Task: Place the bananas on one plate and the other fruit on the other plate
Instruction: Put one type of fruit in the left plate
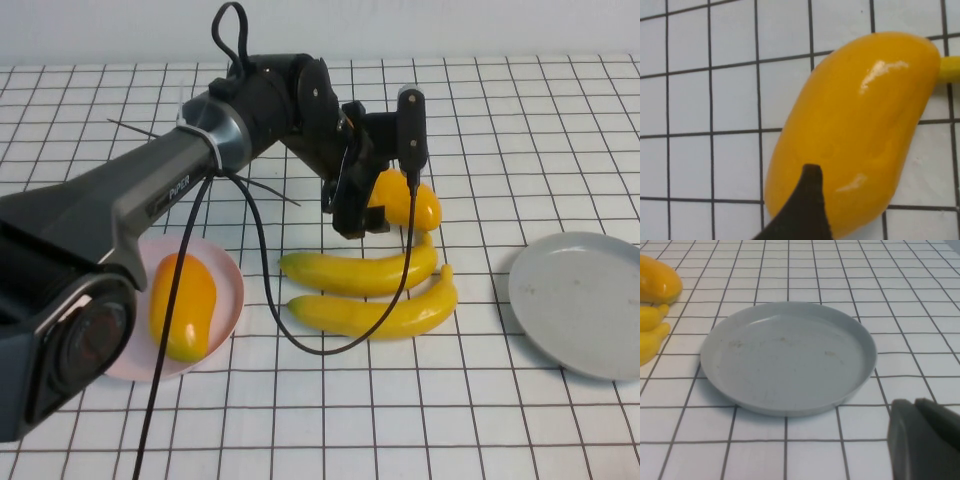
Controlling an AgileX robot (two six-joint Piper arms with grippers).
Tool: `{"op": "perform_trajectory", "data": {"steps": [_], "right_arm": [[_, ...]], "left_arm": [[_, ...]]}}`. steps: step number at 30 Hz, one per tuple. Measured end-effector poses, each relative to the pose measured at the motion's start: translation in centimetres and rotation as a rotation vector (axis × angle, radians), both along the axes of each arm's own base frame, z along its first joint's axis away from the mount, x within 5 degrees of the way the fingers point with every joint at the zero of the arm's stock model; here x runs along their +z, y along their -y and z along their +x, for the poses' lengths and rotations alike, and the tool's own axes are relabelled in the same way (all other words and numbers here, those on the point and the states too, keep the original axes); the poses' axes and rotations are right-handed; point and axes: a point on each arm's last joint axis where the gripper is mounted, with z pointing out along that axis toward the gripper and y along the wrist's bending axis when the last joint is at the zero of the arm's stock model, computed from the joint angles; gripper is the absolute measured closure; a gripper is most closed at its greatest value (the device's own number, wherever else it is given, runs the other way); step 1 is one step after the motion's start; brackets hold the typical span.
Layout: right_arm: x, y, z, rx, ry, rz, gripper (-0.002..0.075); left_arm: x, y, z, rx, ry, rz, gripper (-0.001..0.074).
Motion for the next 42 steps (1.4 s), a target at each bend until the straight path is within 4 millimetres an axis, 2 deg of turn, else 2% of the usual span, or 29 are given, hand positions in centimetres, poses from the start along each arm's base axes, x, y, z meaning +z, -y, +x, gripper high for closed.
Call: {"op": "perform_trajectory", "data": {"steps": [4,12,22,36,42], "right_arm": [[0.0,0.0,0.0,0.0,0.0,0.0,0.0742],[0.0,0.0,0.0,0.0,0.0,0.0,0.0742],[0.0,0.0,0.0,0.0,0.0,0.0,0.0743],[0.0,0.0,0.0,0.0,0.0,0.0,0.0742],[0.0,0.0,0.0,0.0,0.0,0.0,0.0742]], "left_arm": [[-0.9,0.3,0.6,-0.022,0.024,-0.007,0.0066],[-1.4,0.9,1.5,-0.021,0.093,-0.057,0.0066],[-3.7,0.9,1.8,-0.024,0.041,-0.049,0.0066],[-3.7,0.5,2.1,-0.005,0.029,-0.058,0.0071],[-3.7,0.5,2.0,0.035,-0.001,-0.074,0.0123]]}}
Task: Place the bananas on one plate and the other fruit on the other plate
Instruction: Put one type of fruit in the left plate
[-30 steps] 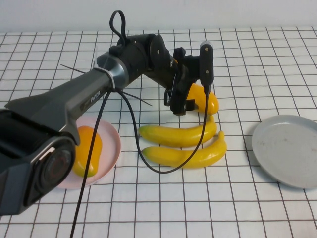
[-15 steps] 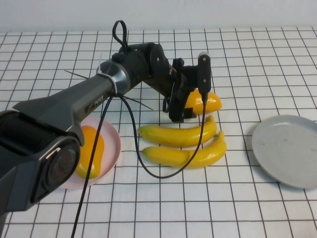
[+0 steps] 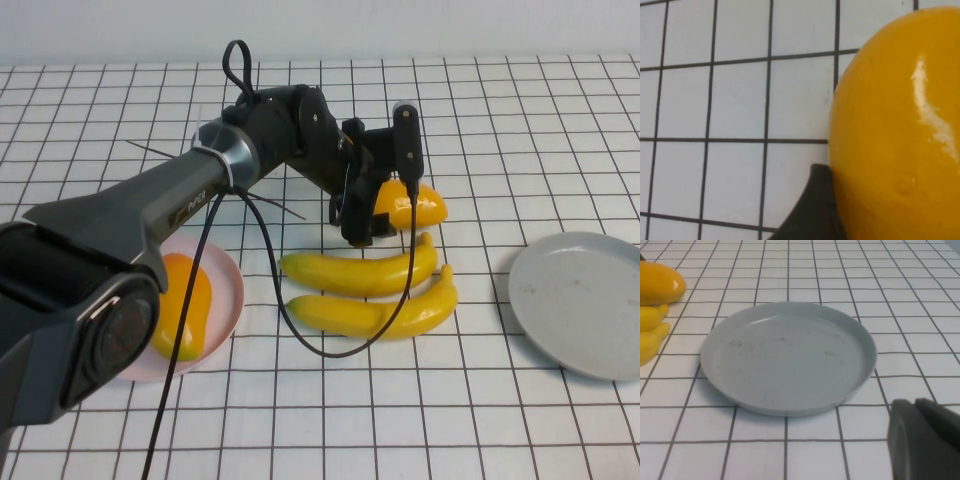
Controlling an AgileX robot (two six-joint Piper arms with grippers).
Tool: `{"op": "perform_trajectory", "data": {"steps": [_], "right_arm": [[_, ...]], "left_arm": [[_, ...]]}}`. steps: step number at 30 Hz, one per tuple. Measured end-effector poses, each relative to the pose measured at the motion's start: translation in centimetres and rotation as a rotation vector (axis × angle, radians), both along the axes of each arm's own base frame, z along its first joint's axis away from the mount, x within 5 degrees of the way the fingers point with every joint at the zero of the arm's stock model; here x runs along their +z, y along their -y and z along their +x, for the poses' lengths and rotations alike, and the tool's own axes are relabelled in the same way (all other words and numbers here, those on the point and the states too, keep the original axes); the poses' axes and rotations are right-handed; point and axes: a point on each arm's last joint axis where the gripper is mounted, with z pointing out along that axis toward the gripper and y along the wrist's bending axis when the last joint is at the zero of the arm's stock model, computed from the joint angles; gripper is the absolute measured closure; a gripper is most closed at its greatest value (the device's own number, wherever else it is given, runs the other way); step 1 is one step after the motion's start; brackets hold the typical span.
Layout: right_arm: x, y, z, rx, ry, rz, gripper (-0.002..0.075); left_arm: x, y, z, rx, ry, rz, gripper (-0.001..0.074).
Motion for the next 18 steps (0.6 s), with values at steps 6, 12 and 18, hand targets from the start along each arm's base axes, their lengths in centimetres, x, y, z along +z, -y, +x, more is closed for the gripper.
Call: {"op": "perform_trajectory", "data": {"steps": [6,12,18], "right_arm": [[0.0,0.0,0.0,0.0,0.0,0.0,0.0742],[0.0,0.0,0.0,0.0,0.0,0.0,0.0743],[0.0,0.0,0.0,0.0,0.0,0.0,0.0742]], "left_arm": [[0.4,-0.1,-0.2,0.011,-0.026,-0.003,0.0197],[3.9,-0.4,-0.9,0.009,0.014,-0.034,0.0197],[10.8,-2.7,-3.4,0.168,-0.061,-0.037,0.0197]]}}
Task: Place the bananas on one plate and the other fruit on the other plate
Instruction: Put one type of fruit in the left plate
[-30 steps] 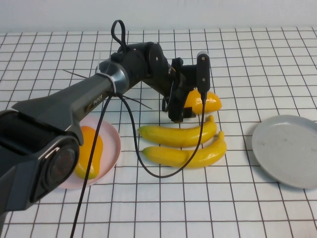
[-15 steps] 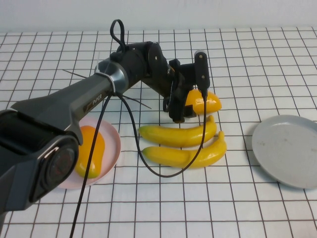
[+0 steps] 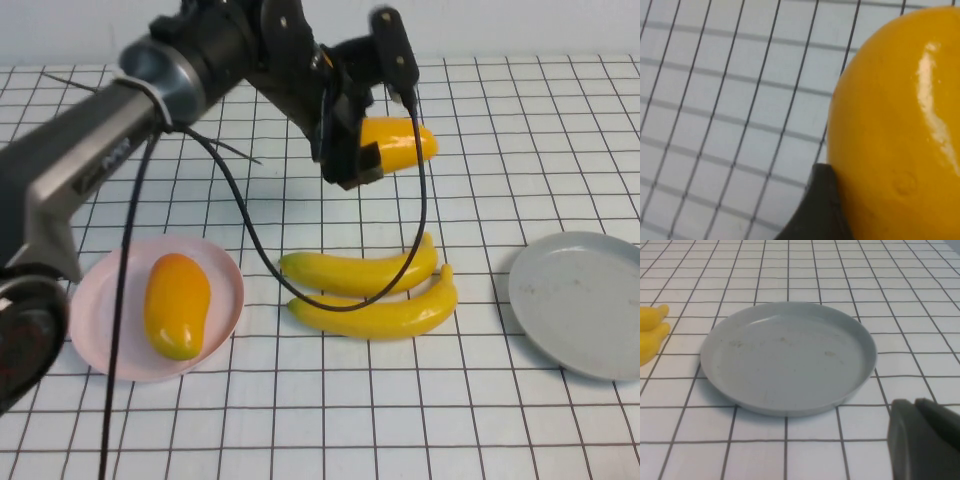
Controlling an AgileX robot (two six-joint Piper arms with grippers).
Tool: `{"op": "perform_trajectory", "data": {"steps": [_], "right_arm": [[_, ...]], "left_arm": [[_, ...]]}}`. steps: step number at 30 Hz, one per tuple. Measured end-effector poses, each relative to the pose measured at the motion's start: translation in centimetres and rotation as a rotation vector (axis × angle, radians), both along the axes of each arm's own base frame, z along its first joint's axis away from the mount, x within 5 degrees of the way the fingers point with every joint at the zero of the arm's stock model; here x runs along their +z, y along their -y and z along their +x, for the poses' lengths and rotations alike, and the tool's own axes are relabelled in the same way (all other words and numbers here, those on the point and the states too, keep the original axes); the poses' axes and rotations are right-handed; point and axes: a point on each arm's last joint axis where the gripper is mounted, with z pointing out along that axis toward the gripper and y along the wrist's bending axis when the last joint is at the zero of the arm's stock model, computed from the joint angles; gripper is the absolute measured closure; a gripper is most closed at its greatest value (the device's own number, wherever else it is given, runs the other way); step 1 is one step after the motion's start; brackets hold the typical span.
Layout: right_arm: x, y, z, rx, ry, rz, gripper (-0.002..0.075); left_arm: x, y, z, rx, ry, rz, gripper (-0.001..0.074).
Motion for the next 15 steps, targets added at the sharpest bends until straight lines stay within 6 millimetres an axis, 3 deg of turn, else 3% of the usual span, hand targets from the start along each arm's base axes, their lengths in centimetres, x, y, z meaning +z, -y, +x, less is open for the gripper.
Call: {"op": "perform_trajectory", "data": {"steps": [2,7,11,15], "right_arm": [[0.0,0.0,0.0,0.0,0.0,0.0,0.0742],[0.0,0.0,0.0,0.0,0.0,0.0,0.0743],[0.0,0.0,0.0,0.0,0.0,0.0,0.0742],[0.0,0.0,0.0,0.0,0.0,0.0,0.0742]], "left_arm": [[2.1,-1.6,-1.2,0.167,-0.08,0.029,0.0197],[4.7,-6.0,-2.3,0.644,-0.17,0.065,0.0197],[4.5,-9.4,-2.7,0.865,-0.222,0.049,0.0197],[2.5,-12.4,-4.1,1.006,-0.312,0.087,0.0197]]}}
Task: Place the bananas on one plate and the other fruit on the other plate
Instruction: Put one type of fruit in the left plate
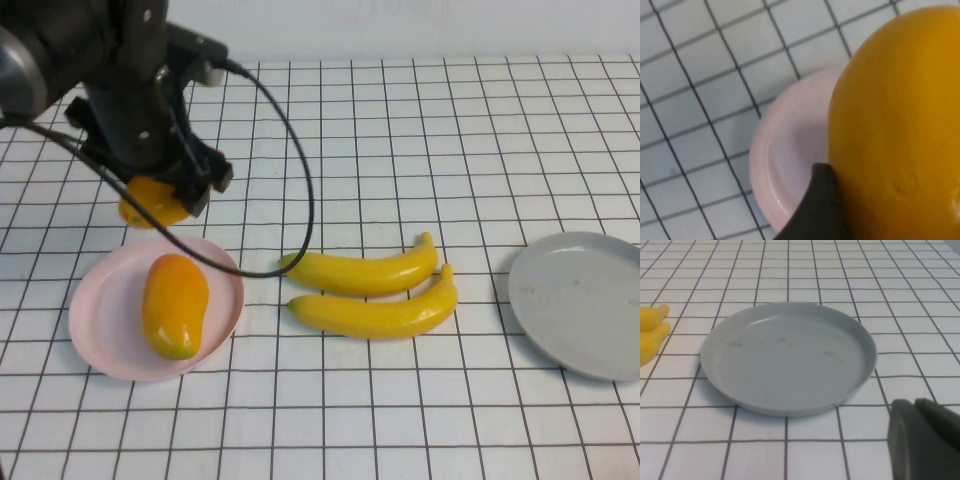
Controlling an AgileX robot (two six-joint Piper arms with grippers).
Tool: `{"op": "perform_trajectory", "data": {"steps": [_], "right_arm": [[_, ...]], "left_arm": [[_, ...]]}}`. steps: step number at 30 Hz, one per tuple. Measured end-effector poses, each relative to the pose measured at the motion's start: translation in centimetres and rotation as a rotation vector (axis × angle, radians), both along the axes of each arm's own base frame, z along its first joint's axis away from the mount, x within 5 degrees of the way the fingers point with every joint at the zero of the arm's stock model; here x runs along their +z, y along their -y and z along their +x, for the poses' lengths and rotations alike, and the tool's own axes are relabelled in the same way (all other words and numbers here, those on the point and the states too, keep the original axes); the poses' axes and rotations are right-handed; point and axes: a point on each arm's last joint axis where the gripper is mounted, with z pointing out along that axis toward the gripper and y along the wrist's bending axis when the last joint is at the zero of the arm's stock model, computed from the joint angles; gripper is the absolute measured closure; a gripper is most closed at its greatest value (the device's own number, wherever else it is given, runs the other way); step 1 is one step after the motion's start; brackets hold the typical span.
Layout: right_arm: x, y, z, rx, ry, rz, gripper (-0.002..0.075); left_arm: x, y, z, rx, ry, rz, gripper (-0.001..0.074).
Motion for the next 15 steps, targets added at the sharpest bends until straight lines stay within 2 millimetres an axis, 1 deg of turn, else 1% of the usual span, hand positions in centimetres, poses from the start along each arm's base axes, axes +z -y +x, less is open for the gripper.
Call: {"op": "perform_trajectory", "data": {"steps": [4,8,9,13,15], "right_arm": [[0.0,0.0,0.0,0.0,0.0,0.0,0.0742],[0.0,0.0,0.0,0.0,0.0,0.0,0.0743],[0.0,0.0,0.0,0.0,0.0,0.0,0.0742],[0.0,0.0,0.0,0.0,0.0,0.0,0.0742],[0.0,0.0,0.0,0.0,0.0,0.0,0.0742]], "left_arm": [[-1.9,-2.8,-2.3,0.103,-0.07,0.005,0.0197],[-3.3,-5.1,-4.1,0.199,-0.048,-0.05,0.0197],[-3.7,-5.6,-4.3,0.225,-0.04,-0.072,0.0197],[-6.1,-7.7,-4.8,0.356,-0.062,-0.15,0.0197],[-7.3,-8.4,-4.8,0.394,-0.067,-0.18,0.0197]]}}
